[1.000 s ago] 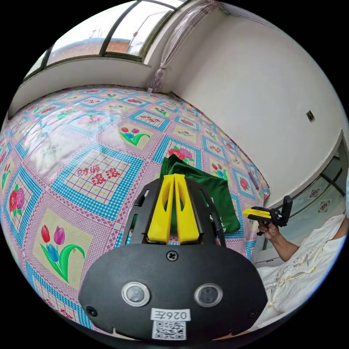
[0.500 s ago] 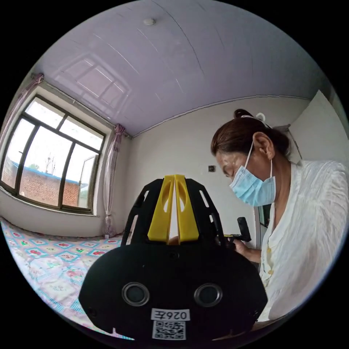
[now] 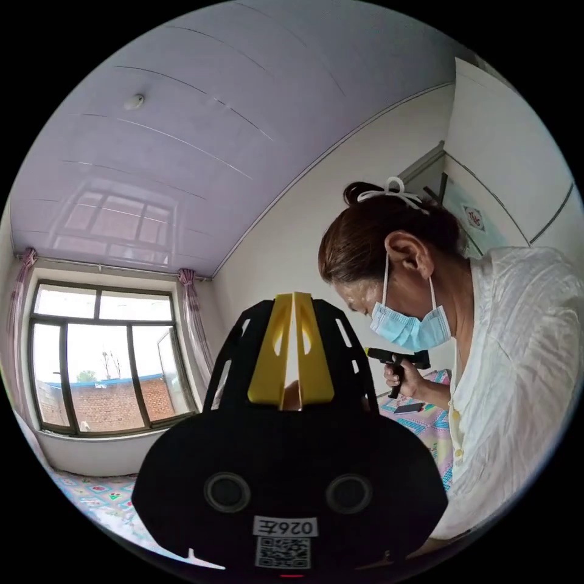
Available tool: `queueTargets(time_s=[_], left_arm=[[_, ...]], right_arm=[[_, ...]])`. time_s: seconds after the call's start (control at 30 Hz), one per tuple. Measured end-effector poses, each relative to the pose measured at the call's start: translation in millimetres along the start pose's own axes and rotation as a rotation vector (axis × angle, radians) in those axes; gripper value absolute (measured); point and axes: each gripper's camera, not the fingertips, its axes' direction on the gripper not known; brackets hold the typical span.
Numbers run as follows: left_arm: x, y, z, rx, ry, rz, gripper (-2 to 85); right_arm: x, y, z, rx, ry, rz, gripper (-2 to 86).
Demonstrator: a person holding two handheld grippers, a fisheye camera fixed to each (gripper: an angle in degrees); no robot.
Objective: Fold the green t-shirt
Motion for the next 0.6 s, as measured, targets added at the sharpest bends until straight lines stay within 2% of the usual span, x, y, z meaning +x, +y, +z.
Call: queueTargets(time_s=[0.13, 0.3, 0.4, 0.47, 0.6], left_arm=[[5.2, 5.3, 16.4, -0.063, -0.240, -0.039, -0.8], [-10.6, 63.0, 60.7, -0.291, -0.425, -0.161, -0.9], [-24.6, 133.8, 89.1, -0.460, -0.515, -0.261, -1.0], [-39.9, 207.4, 105.3, -0.602, -0.522, -0.411, -1.0], [-44.2, 318.0, 111.4, -0.798, -0.620, -0.579, -1.0]], right_arm=[[12.1, -9.0, -3.0, -0.033, 0.087, -0.113, -0.8], [69.2, 8.7, 22.8, -0.162, -0.038, 0.041, 1.1], [111.4, 39.7, 53.1, -0.277, -0.073, 0.131, 2.5], [138.1, 73.7, 84.2, -0.417, -0.096, 0.160, 1.4], [169.2, 138.4, 128.4, -0.636, -0.113, 0.212, -0.2]])
